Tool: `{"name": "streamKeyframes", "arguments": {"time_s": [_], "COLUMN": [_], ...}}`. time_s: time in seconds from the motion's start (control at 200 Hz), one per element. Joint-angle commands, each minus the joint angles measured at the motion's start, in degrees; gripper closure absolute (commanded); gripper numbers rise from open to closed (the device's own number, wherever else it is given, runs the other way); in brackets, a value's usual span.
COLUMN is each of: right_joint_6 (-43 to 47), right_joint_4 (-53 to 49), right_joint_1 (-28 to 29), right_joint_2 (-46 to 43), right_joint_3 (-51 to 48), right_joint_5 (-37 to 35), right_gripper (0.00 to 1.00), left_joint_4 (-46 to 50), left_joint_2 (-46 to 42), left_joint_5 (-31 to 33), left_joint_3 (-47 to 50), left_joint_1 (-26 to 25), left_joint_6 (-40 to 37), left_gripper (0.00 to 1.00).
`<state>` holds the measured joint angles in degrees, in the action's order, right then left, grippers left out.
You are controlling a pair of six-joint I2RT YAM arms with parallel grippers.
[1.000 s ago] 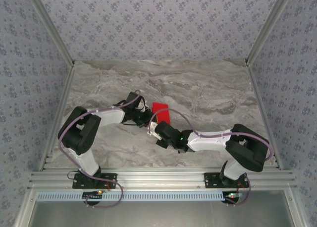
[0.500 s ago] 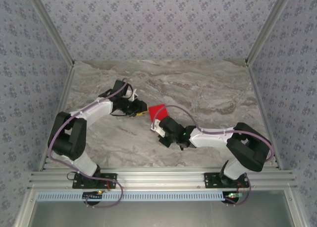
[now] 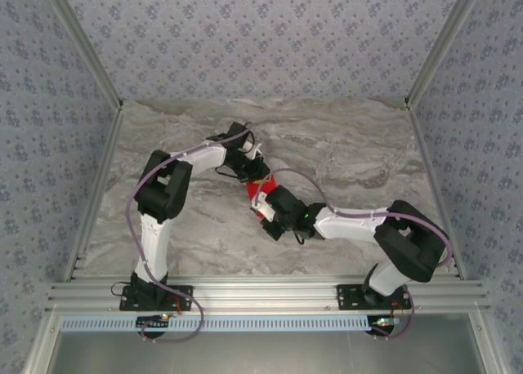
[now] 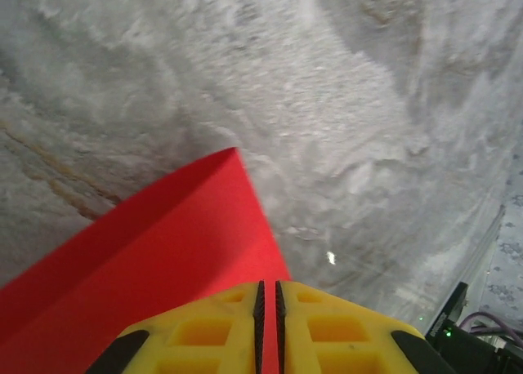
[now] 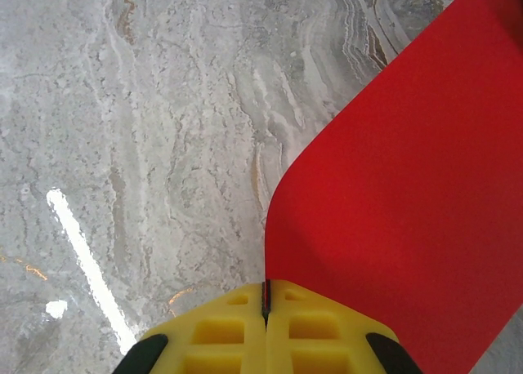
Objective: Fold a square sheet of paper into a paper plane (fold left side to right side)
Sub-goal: Third fold the triangle at the center of the table.
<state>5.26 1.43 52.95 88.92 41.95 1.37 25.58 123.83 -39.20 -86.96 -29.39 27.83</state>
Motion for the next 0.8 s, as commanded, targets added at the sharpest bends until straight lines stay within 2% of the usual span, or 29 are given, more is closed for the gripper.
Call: {"name": "streamKeyframes", "arguments": {"time_s": [0.0, 0.215, 0.44, 0.794], "right_joint_6": [-2.5, -6.5, -10.3, -11.6], "right_joint_4": [-1.7, -2.7, -3.1, -7.5], "right_joint_1": [-1.6, -8.2, -15.0, -18.5], "right_joint_2": [0.2, 0.2, 1.8, 6.6], "right_joint_3": [1.8, 2.4, 3.2, 7.7], "right_joint_5": [4.6, 14.8, 21.4, 20.6], "right_gripper": [1.0, 1.0, 1.0, 1.0], "left_joint_4": [2.7, 3.0, 2.7, 2.8], "left_joint_2": [1.6, 2.9, 3.2, 3.3], "left_joint_5": [-0.4, 1.0, 1.4, 1.5], "left_joint_3": [-2.3, -0.7, 0.0, -0.1], "left_joint_1": [-0.6, -1.1, -1.2, -1.7], "left_joint_6": [-1.6, -2.3, -2.5, -2.7], "left_gripper": [0.87, 0.89, 0.91, 0.92]}}
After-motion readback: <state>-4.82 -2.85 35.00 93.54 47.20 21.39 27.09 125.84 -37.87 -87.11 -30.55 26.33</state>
